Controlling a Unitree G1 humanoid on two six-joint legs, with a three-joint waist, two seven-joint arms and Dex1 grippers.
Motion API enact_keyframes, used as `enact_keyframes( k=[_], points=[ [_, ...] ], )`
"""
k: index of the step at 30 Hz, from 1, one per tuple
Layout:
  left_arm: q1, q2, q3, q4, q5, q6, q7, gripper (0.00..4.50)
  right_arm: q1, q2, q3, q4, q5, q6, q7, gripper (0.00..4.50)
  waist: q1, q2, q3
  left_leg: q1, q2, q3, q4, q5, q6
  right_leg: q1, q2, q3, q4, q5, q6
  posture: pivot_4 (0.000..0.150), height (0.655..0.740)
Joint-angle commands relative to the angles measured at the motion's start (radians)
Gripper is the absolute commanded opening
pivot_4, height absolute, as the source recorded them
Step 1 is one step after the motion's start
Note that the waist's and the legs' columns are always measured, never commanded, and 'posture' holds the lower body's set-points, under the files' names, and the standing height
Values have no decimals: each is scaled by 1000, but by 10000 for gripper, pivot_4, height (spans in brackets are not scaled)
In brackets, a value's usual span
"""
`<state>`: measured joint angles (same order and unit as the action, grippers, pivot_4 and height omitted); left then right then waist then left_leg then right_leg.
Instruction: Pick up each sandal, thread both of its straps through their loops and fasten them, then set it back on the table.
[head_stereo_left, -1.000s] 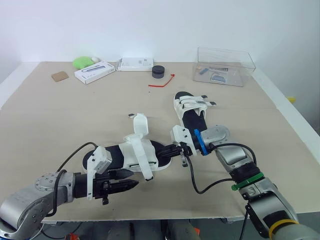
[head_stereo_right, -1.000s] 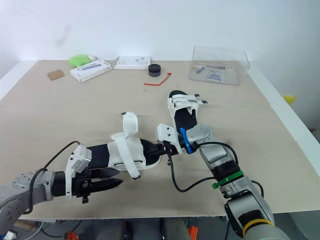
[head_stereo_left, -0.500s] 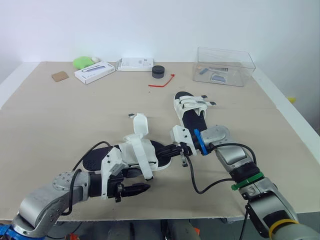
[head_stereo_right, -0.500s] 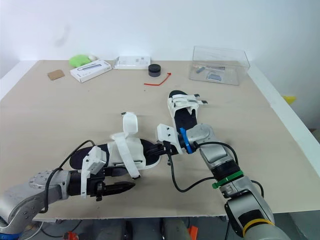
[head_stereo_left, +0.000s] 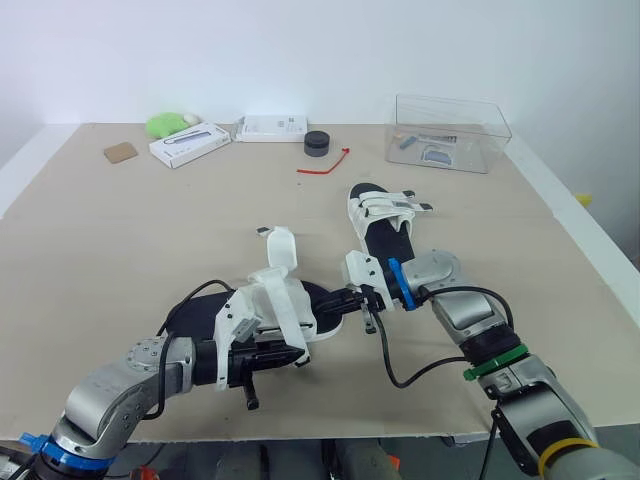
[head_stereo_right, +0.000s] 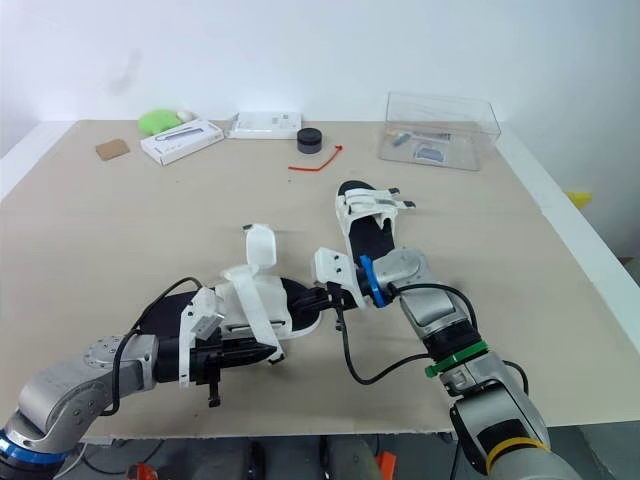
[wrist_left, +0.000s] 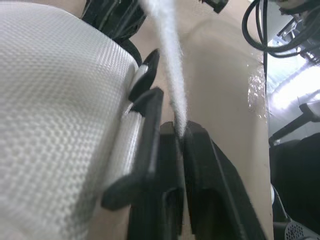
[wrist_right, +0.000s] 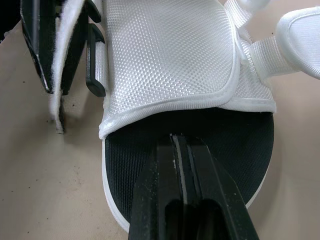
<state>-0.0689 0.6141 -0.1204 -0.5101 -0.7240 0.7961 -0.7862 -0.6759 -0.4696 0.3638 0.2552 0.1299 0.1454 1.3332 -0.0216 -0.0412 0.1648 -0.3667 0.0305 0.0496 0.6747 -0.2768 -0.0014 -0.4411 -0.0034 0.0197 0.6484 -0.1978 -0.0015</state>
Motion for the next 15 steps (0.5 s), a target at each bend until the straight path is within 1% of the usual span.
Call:
enact_keyframes(
  k=[1,2,3,7,8,9,10,11,15],
  points=[
    [-8,-6,67,-20,-131,77,-3,586,2,-23,3,-11,-27,6,-4,0,0,0,0,0,0,0,0,0,0,0,0,0,0,0,0,1500,7400],
    [-9,-5,91,-21,-177,105,0,586,1,-22,3,-12,-26,7,-4,0,0,0,0,0,0,0,0,0,0,0,0,0,0,0,0,1500,7400],
    [-11,1,128,-20,-255,146,3,586,1,-22,3,-12,-26,8,-5,0,0,0,0,0,0,-1,0,0,0,0,0,0,0,0,0,1500,7400],
    [-50,120,303,30,-688,305,8,586,-3,-21,1,-10,-23,11,-5,0,-1,-1,1,-1,0,-2,0,0,0,0,0,0,0,0,0,1500,7400],
    [-71,155,332,58,-763,324,14,586,-4,-21,1,-9,-23,11,-4,0,-1,-1,1,-1,1,-3,0,0,0,-1,0,-1,0,0,0,1500,7400],
    [-89,184,352,82,-808,336,18,586,-5,-21,0,-9,-22,12,-4,0,-1,-1,1,-1,1,-4,0,0,0,0,0,-2,0,-1,0,1500,7400],
    [-116,211,371,119,-811,343,14,586,-8,-20,1,-5,-22,10,-4,0,-1,-1,1,-1,0,-4,0,1,1,0,0,-2,0,-1,0,1500,7400],
    [-142,229,379,154,-787,341,14,586,-10,-19,2,-2,-23,8,-4,0,-1,-1,1,-1,0,-5,0,1,1,0,0,-2,0,-1,-1,1500,7400],
    [-223,274,323,246,-596,297,-32,586,-21,-7,6,11,-25,4,-6,0,-1,-1,1,0,-2,-4,0,1,0,0,0,-3,0,0,0,1500,7400]
  ],
)
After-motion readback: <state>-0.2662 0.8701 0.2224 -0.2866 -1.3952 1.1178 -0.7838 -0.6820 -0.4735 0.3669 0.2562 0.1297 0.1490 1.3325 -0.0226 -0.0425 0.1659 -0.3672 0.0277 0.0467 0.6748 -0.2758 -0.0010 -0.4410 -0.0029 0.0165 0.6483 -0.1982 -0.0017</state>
